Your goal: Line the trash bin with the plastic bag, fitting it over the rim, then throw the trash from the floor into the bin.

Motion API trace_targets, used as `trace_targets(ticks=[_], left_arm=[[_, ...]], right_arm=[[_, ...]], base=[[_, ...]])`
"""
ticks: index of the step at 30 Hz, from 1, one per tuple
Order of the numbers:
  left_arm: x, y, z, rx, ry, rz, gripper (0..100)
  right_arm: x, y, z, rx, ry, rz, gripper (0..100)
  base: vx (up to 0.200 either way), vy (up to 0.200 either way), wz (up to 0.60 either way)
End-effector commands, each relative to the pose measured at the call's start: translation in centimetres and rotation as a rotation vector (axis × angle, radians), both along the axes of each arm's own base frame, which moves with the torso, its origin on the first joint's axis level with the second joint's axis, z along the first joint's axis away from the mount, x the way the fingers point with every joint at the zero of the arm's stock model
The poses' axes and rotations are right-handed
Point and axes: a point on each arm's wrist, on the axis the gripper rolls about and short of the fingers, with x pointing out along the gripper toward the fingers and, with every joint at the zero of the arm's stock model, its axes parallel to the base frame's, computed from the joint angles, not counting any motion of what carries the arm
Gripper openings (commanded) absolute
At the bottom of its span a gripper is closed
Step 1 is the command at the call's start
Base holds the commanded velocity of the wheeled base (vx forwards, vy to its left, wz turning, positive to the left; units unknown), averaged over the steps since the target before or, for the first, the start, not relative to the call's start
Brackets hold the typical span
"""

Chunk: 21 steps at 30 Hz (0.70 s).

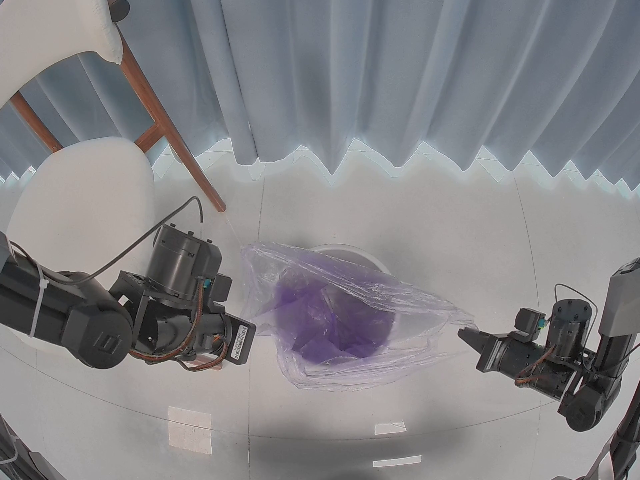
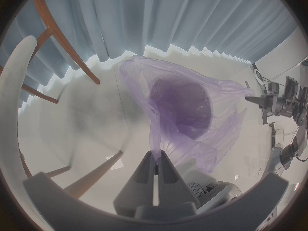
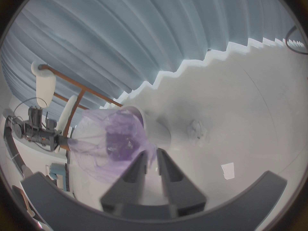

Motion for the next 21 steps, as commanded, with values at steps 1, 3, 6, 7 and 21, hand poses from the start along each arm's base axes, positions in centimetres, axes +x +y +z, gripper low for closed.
trace_targets(ticks=[1,3,6,7,21], left_arm=[[-0.3,0.2,0.2,-0.011,0.001,0.004,0],[-0.2,0.2,0.4,-0.022,-0.019,0.005,0],[0.0,0.1,0.5,-0.038,-0.043,0.004,0],[0.0,0.1,0.5,-0.038,-0.043,0.004,0],[-0.8,0.6,0.6,-0.035,-0.045,0.006,0]], right_arm=[[-1.8,-0.6,-0.4,-0.039,0.04,0.016,100],[-2.9,-0.5,-0.4,-0.062,0.055,0.037,100],[-3.2,-0.5,0.8,-0.081,-0.021,0.053,100],[-3.2,-0.5,0.8,-0.081,-0.021,0.053,100],[0.8,1.4,5.1,-0.208,-0.433,0.201,100]], base=[[0.0,0.0,0.0],[0.0,0.0,0.0],[0.0,0.0,0.0],[0.0,0.0,0.0],[0.0,0.0,0.0]])
